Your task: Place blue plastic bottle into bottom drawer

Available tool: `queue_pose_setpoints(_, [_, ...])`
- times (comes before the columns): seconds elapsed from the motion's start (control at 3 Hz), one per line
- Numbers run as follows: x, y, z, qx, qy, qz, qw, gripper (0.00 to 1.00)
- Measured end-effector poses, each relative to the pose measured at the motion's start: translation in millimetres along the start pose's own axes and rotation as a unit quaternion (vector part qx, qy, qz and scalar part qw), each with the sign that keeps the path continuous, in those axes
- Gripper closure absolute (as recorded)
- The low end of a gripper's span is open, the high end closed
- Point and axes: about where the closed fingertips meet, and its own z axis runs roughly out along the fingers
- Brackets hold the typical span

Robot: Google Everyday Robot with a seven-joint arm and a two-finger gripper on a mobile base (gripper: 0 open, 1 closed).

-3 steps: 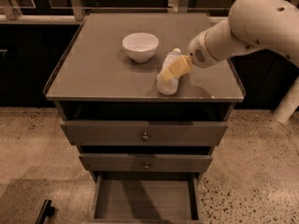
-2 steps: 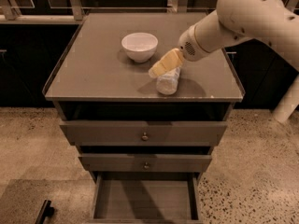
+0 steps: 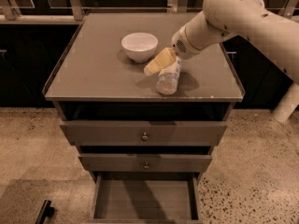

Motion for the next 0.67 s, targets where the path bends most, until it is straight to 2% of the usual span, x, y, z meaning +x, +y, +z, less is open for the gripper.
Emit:
queue_pose_setpoints(0.33, [17.5, -23.4, 1.8, 0.031, 0.014, 0.028, 0.9990, 0.00])
queue_pose_setpoints(0.67, [30.3, -40.5, -4.3, 0.066, 0.032, 0.037, 0.9967, 0.00])
